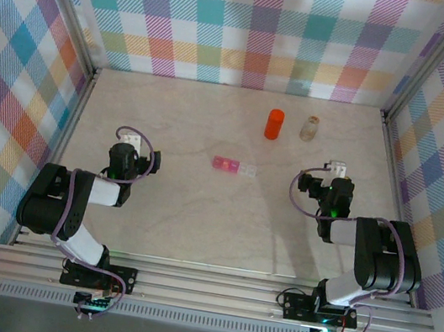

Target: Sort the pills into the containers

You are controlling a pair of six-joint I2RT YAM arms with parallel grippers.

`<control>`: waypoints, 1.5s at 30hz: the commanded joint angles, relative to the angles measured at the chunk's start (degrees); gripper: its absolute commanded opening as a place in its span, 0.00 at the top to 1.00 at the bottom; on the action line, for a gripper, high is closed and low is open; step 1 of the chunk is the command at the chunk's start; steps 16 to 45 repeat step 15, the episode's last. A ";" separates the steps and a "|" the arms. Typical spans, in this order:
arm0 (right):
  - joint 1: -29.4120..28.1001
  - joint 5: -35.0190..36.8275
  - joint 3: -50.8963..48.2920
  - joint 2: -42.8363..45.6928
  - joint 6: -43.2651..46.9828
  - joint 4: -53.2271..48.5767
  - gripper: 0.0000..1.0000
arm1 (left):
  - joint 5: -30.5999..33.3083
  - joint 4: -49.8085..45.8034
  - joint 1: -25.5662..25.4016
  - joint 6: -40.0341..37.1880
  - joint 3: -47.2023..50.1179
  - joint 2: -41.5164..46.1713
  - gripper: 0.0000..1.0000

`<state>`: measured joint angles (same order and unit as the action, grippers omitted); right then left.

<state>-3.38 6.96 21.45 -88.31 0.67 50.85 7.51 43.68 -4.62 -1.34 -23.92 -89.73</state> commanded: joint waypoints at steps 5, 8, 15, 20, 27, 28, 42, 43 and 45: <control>0.28 -0.71 0.61 0.16 -0.67 -0.05 0.01 | -0.82 1.40 0.21 -0.30 -0.69 0.17 0.00; 0.26 -0.72 0.61 0.16 -0.64 -0.04 0.01 | -1.73 0.10 0.74 0.01 -1.45 -0.06 0.00; 0.30 -0.72 0.61 0.18 -0.67 -0.01 0.01 | -2.08 0.98 0.66 -0.26 -0.82 0.21 0.00; 0.30 -0.72 0.61 0.18 -0.67 -0.01 0.01 | -2.08 0.98 0.66 -0.26 -0.82 0.21 0.00; 0.30 -0.72 0.61 0.18 -0.67 -0.01 0.01 | -2.08 0.98 0.66 -0.26 -0.82 0.21 0.00; 0.30 -0.72 0.61 0.18 -0.67 -0.01 0.01 | -2.08 0.98 0.66 -0.26 -0.82 0.21 0.00; 0.30 -0.72 0.61 0.18 -0.67 -0.01 0.01 | -2.08 0.98 0.66 -0.26 -0.82 0.21 0.00; 0.30 -0.72 0.61 0.18 -0.67 -0.01 0.01 | -2.08 0.98 0.66 -0.26 -0.82 0.21 0.00; 0.30 -0.72 0.61 0.18 -0.67 -0.01 0.01 | -2.08 0.98 0.66 -0.26 -0.82 0.21 0.00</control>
